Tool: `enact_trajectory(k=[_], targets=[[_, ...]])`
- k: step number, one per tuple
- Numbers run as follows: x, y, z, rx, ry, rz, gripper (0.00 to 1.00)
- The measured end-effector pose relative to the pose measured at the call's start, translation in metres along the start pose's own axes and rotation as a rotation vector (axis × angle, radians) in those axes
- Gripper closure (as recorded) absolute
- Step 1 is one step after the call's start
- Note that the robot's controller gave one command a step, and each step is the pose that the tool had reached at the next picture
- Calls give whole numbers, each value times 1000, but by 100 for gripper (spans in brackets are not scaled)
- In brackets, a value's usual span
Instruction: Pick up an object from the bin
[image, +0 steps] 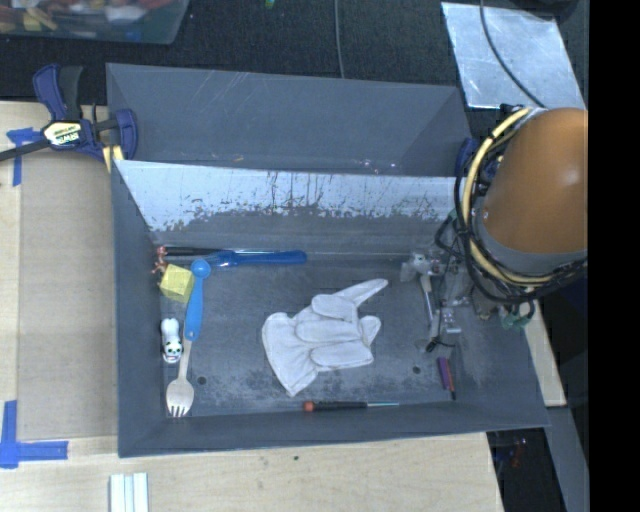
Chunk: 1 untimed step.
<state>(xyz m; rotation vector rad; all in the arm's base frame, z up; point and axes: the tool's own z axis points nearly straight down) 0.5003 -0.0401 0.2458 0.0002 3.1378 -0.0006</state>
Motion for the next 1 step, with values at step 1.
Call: enact_trajectory(k=[1], targets=[[-40,19,106,1,-3,-208,0]])
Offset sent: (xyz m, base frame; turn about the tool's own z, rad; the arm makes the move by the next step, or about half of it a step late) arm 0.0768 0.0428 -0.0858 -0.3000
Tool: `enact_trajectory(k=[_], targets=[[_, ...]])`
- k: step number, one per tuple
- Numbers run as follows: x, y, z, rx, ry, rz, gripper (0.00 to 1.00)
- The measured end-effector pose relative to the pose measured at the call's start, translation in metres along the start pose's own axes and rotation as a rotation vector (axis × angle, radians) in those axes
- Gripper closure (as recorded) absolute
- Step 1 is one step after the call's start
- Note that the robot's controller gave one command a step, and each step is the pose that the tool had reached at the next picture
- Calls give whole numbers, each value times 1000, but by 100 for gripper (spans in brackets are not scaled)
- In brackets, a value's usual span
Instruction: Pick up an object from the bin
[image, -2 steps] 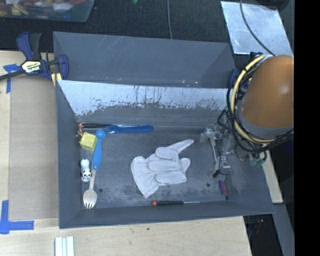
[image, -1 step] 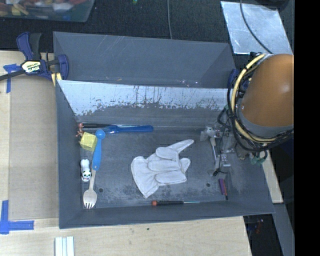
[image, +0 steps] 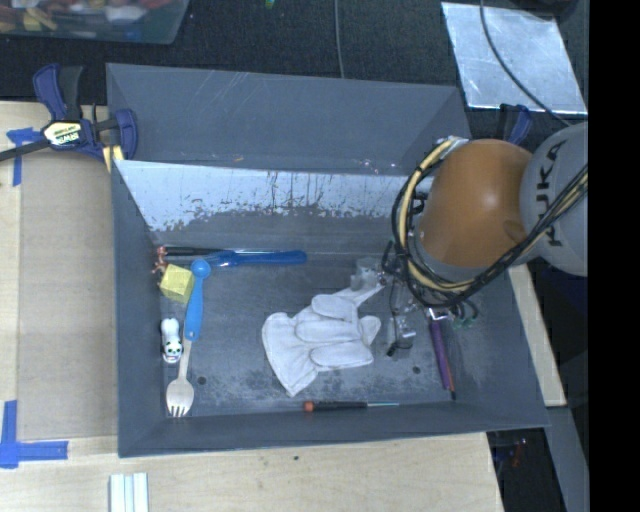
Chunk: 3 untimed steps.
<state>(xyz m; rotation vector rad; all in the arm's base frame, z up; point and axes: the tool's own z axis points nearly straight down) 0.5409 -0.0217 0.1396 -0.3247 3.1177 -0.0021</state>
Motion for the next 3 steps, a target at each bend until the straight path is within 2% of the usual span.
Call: enact_trajectory(k=[1,2,3], targets=[[-43,16,-23,3,-12,-91,0],[-53,28,7,-1,0,-70,0],[-68,36,69,5,-11,-187,0]])
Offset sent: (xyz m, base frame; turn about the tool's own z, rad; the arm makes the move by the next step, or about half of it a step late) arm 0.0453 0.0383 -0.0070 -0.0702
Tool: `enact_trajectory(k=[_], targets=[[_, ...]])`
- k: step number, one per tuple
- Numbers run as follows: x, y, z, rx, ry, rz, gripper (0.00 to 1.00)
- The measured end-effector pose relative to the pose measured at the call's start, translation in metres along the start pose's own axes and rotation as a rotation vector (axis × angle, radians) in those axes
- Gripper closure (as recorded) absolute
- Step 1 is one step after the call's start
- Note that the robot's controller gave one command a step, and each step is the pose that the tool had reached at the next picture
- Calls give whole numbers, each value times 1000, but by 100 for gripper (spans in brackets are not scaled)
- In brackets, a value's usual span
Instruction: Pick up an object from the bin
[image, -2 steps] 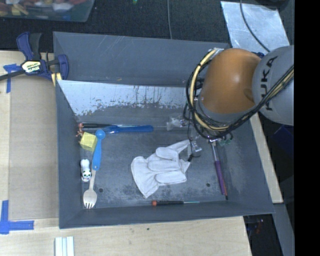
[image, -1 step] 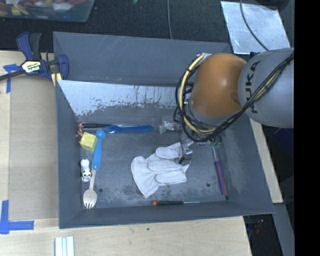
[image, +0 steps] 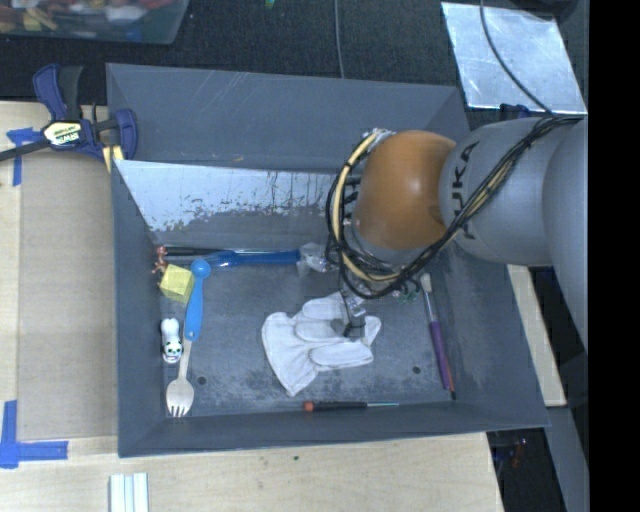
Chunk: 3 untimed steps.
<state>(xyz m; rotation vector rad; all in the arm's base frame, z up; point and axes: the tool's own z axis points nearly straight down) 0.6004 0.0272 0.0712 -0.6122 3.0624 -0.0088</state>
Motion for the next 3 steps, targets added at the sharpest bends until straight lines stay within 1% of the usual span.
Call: enact_trajectory(k=[1,2,3], targets=[[-3,0,-3,1,-14,33,100],[-3,1,-3,1,-14,41,100],[0,1,-39,-2,0,41,100]])
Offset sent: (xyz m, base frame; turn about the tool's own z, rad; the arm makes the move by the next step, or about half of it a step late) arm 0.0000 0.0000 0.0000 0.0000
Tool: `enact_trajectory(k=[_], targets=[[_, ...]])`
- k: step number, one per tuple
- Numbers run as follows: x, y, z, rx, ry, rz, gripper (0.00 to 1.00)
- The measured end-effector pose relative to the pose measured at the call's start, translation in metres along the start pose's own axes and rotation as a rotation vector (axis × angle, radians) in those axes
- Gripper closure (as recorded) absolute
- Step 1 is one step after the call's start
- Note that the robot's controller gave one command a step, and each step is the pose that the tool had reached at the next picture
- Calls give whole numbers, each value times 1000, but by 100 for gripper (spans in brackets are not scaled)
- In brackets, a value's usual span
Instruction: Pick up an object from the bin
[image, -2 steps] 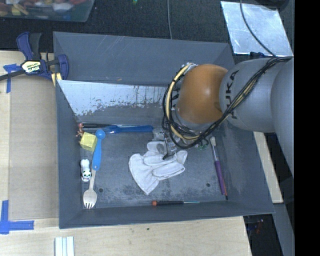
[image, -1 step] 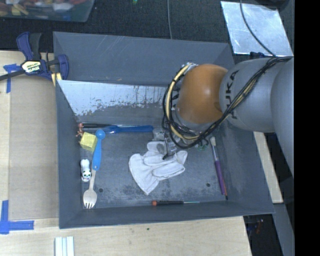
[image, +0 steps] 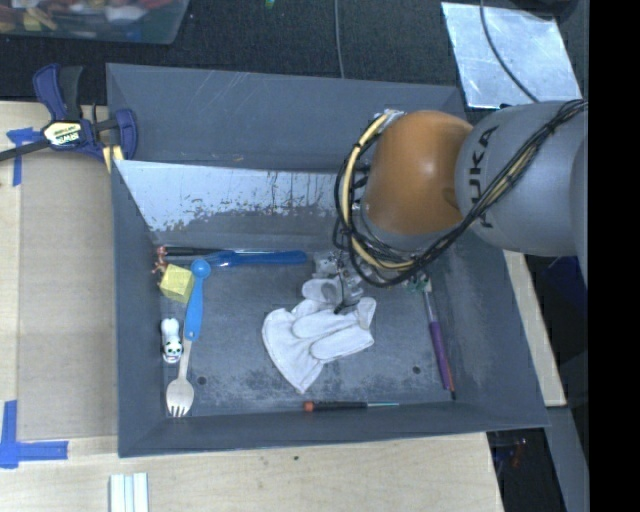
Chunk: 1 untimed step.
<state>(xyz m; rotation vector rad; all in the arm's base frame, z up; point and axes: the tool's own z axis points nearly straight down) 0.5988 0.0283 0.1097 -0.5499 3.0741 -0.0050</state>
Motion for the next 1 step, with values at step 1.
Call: enact_trajectory(k=[1], targets=[[-2,-1,-36,1,-5,1,100]])
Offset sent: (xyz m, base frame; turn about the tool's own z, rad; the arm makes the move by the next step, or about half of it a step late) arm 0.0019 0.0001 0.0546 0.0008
